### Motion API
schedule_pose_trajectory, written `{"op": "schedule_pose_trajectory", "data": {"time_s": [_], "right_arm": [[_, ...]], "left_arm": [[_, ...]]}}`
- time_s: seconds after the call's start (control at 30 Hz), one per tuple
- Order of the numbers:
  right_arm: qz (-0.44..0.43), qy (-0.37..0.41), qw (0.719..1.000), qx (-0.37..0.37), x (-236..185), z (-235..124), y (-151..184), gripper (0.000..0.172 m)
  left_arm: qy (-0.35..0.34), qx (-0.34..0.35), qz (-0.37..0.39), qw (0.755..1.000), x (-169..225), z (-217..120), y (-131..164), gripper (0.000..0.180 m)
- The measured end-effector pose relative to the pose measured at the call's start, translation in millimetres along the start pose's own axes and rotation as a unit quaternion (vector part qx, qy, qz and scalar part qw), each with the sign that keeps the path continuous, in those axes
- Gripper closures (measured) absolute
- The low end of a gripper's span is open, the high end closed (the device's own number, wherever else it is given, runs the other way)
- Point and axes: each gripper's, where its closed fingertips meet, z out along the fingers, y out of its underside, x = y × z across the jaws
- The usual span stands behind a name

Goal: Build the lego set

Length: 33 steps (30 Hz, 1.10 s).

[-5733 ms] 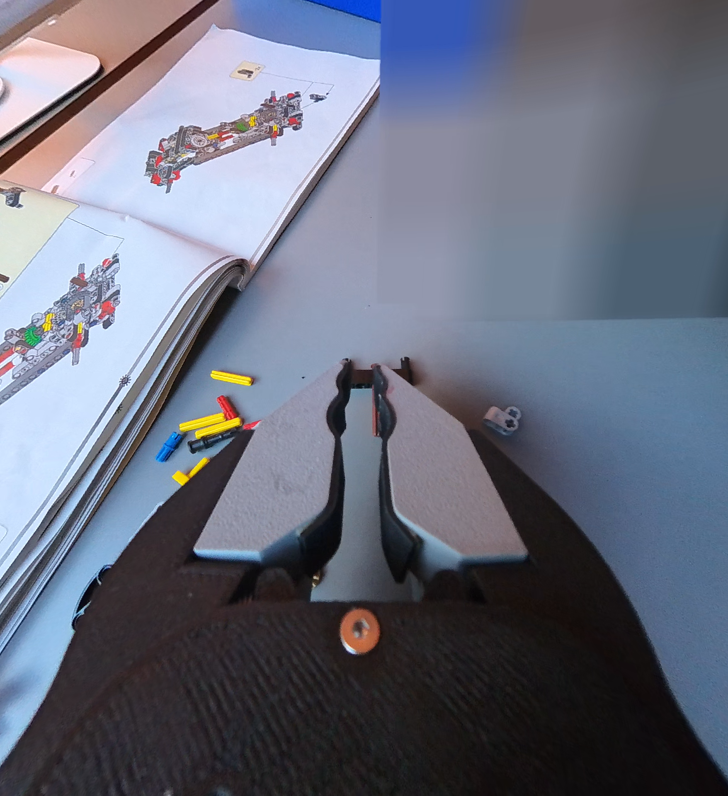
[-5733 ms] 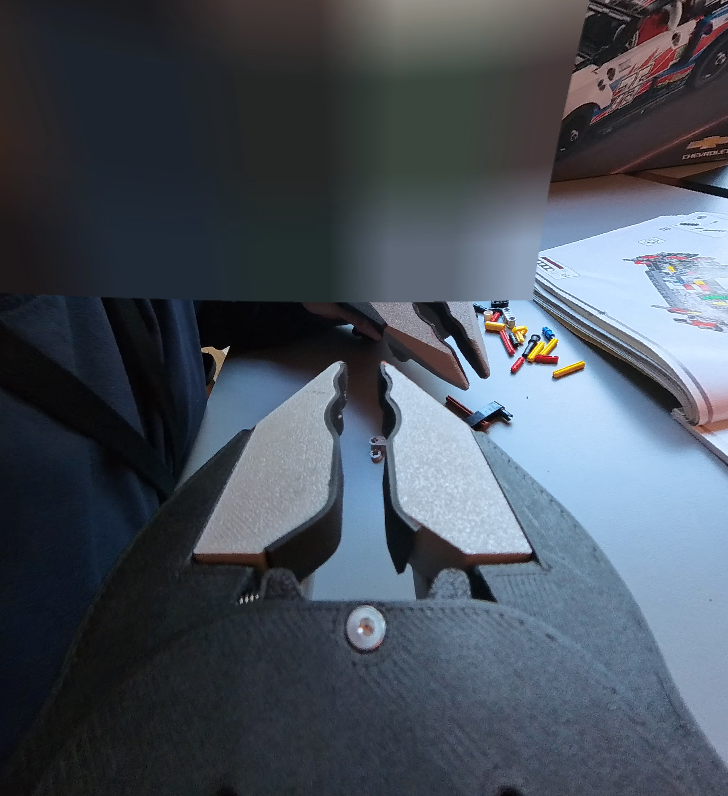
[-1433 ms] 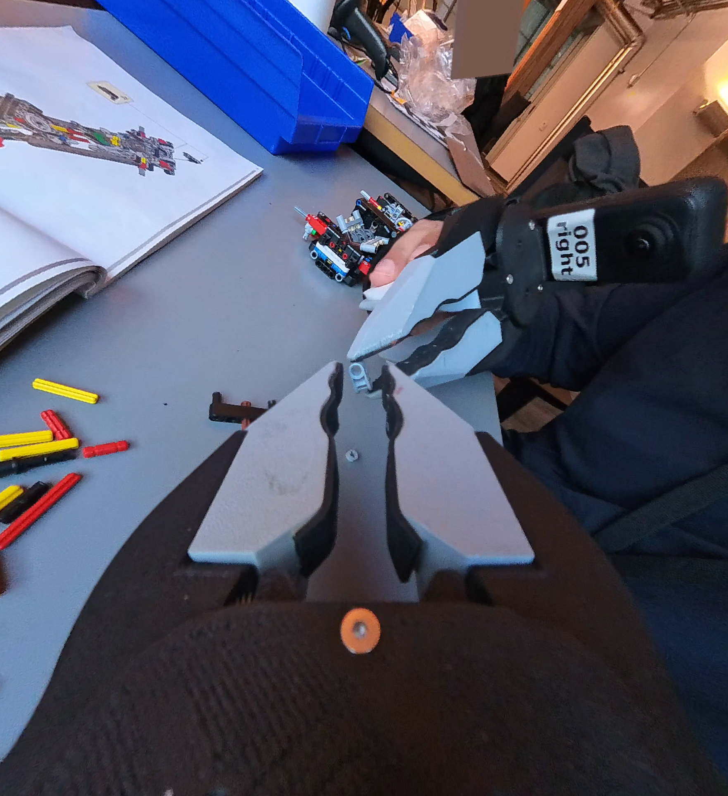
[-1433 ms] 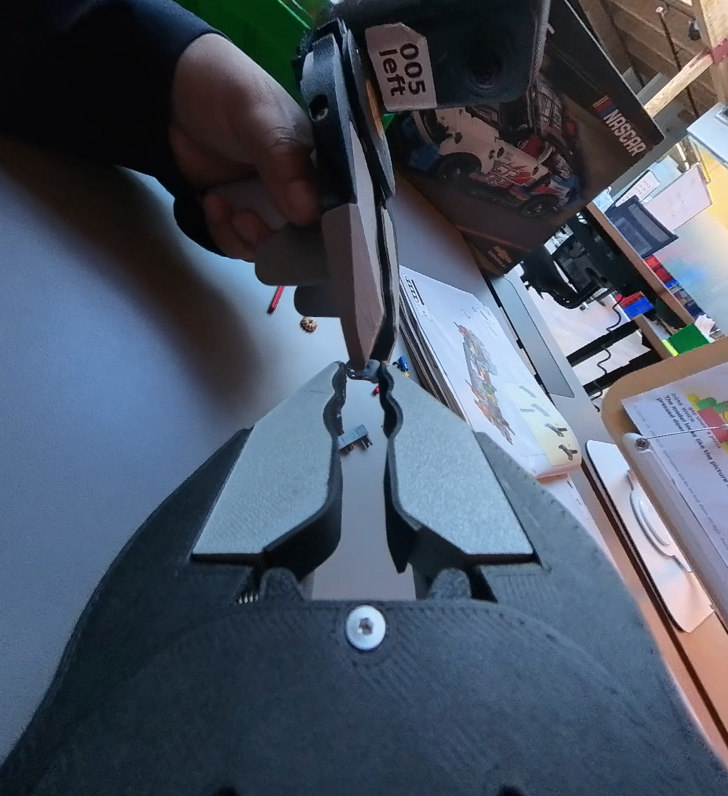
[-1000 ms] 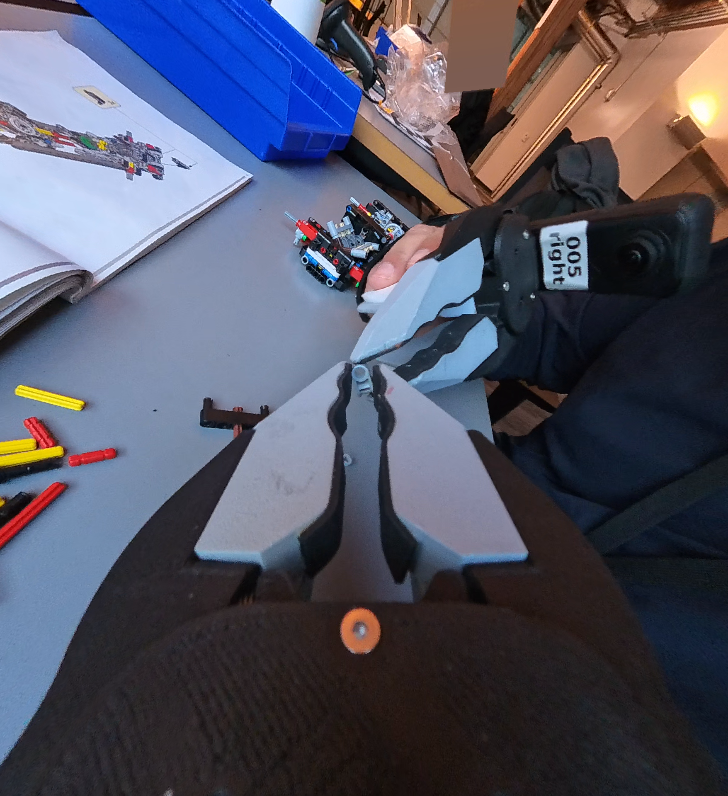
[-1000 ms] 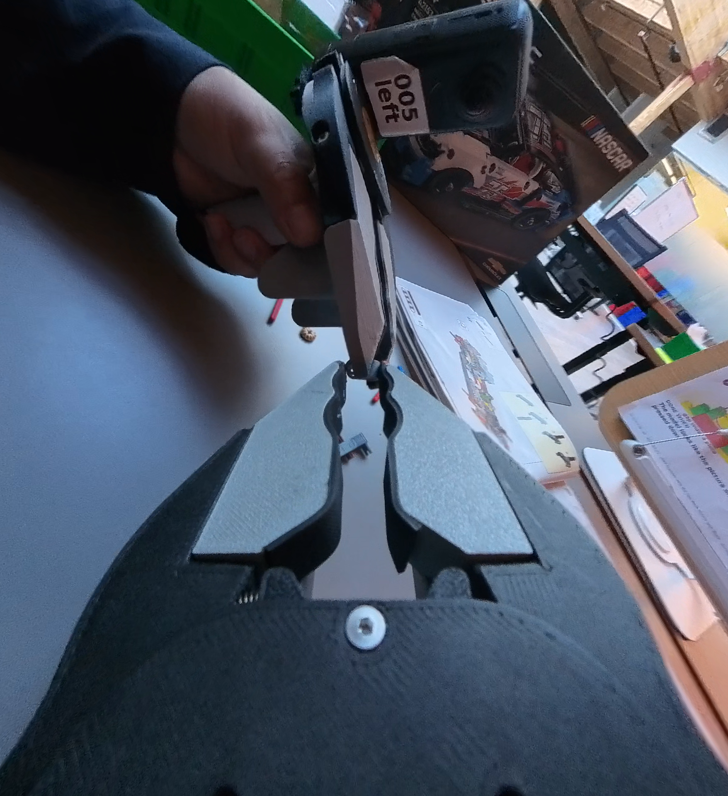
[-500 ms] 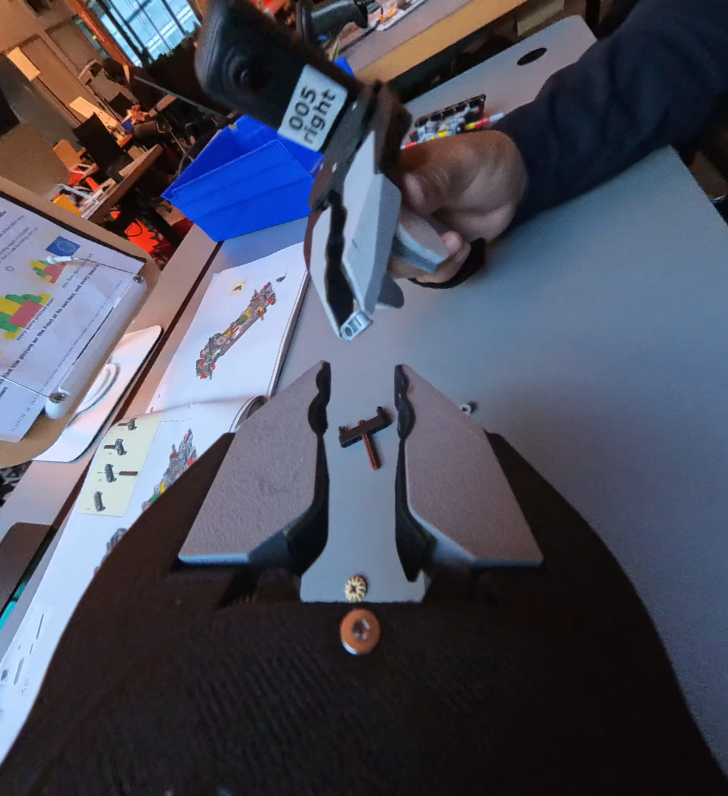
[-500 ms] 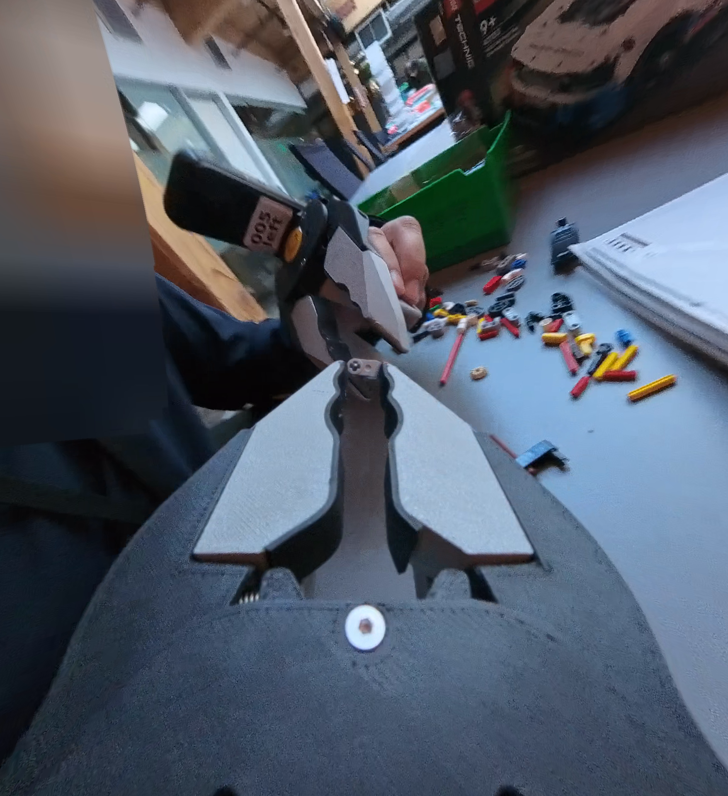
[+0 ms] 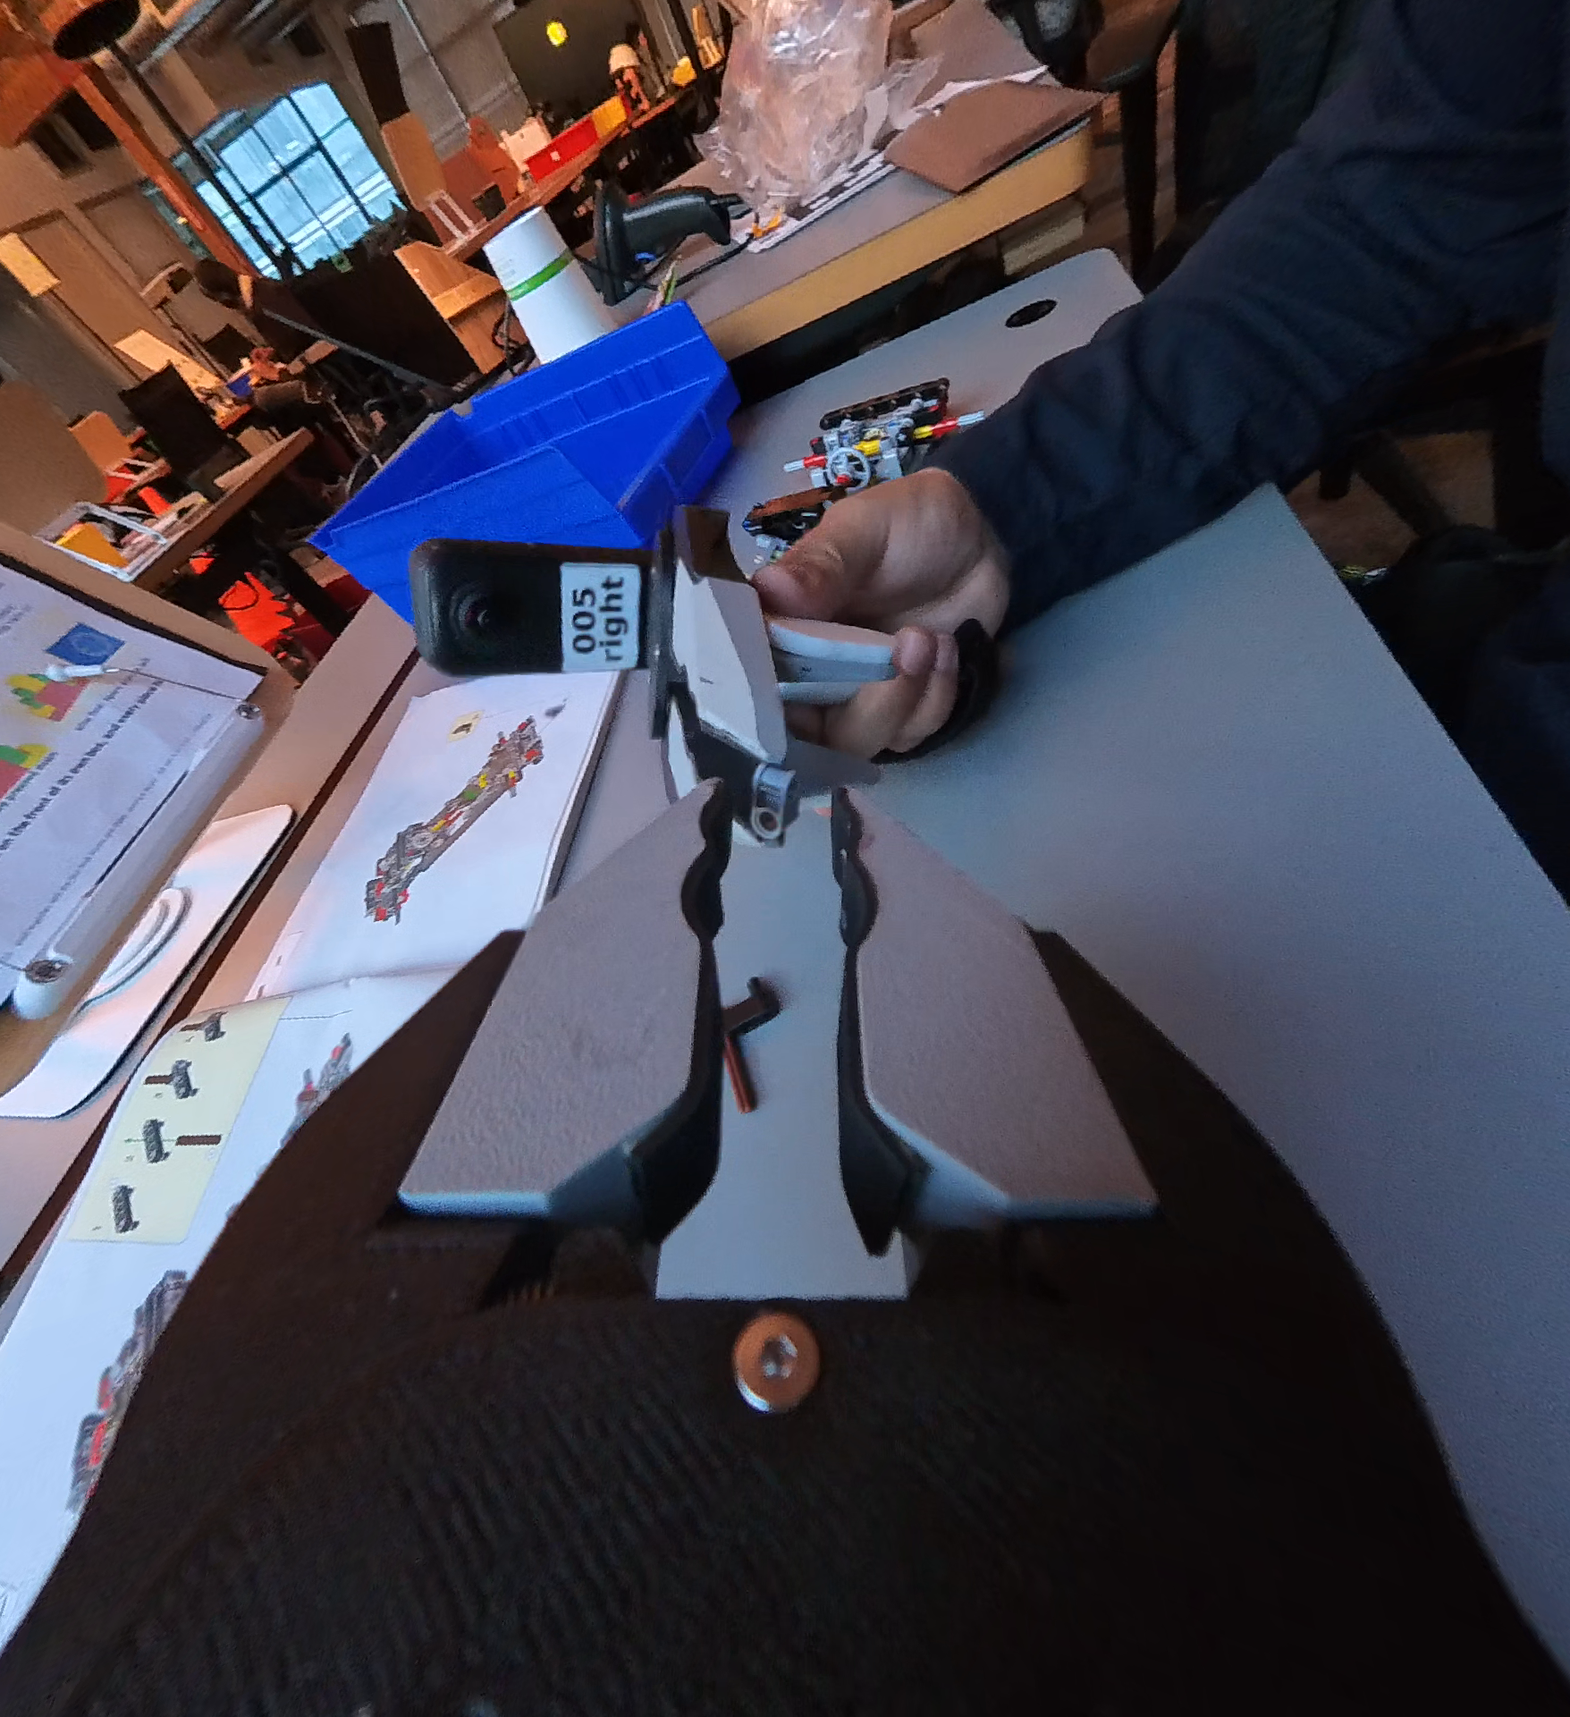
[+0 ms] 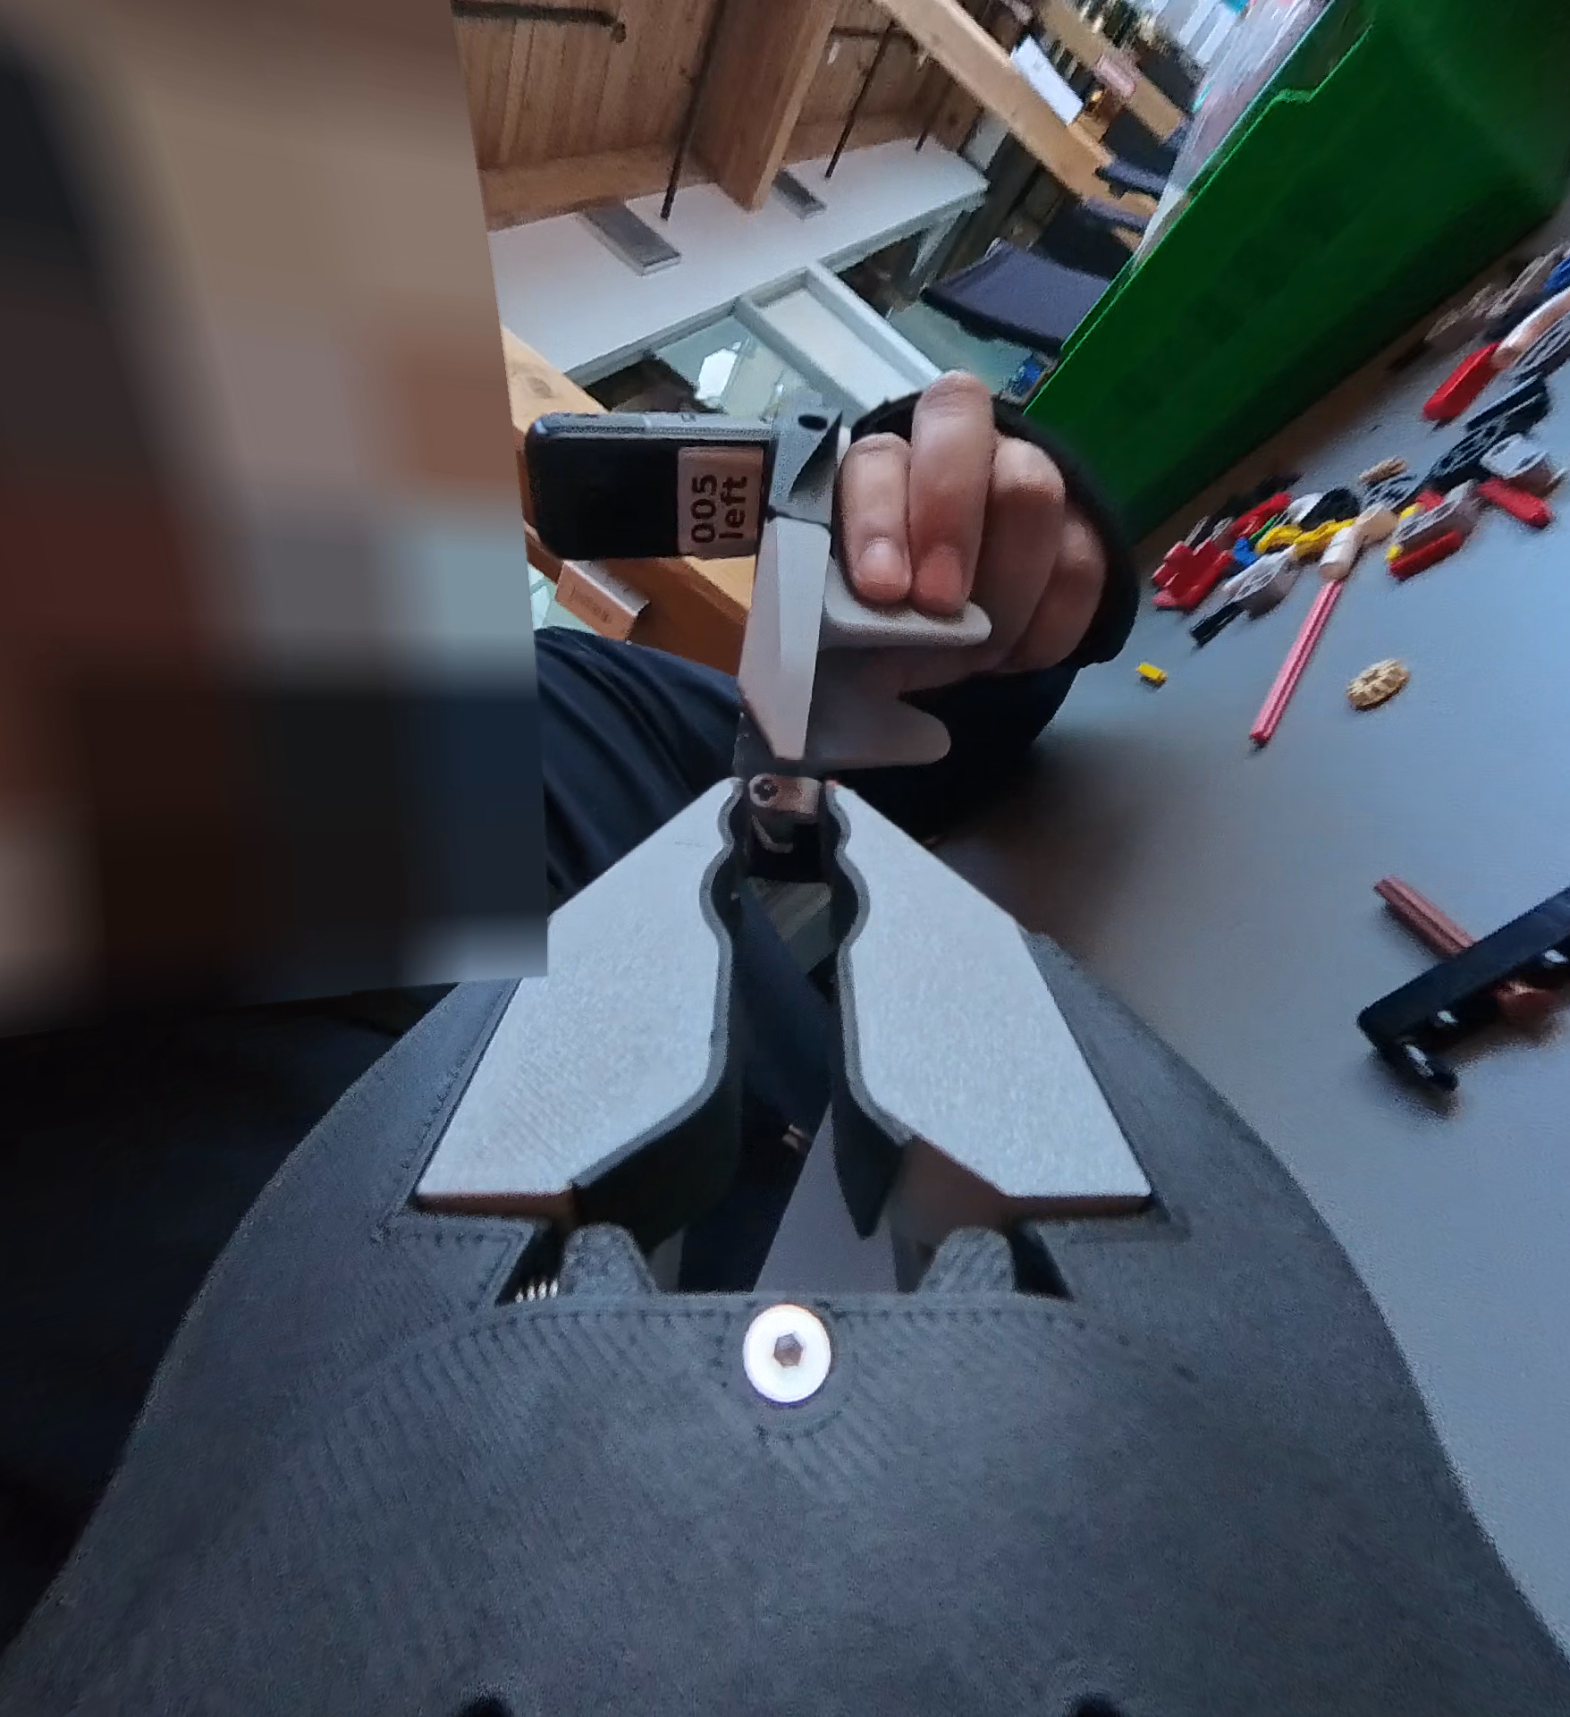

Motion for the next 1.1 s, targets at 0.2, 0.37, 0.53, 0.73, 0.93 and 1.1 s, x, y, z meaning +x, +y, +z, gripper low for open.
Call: {"op": "schedule_pose_trajectory", "data": {"time_s": [0.2, 0.37, 0.53, 0.73, 0.93, 1.1], "right_arm": [[0.008, -0.014, 0.998, -0.053, -2, 6, 18, 0.160], [0.016, -0.011, 0.998, -0.055, -1, 7, 20, 0.160], [-0.005, 0.037, 0.999, -0.022, 9, -3, 5, 0.162], [-0.150, 0.279, 0.945, -0.077, 55, -38, -3, 0.155], [-0.337, 0.436, 0.787, -0.278, 84, -52, -1, 0.155], [-0.376, 0.440, 0.725, -0.372, 107, -44, 5, 0.157]], "left_arm": [[0.058, -0.009, -0.005, 0.998, 17, 1, 5, 0.168], [0.073, -0.001, -0.014, 0.997, 22, 2, 4, 0.174], [0.051, -0.017, -0.046, 0.998, 9, 6, 10, 0.175], [-0.018, -0.085, -0.216, 0.973, -40, -7, 55, 0.175], [-0.013, -0.129, -0.308, 0.943, -44, -10, 85, 0.175], [-0.005, -0.170, -0.291, 0.942, -37, -10, 96, 0.175]]}}
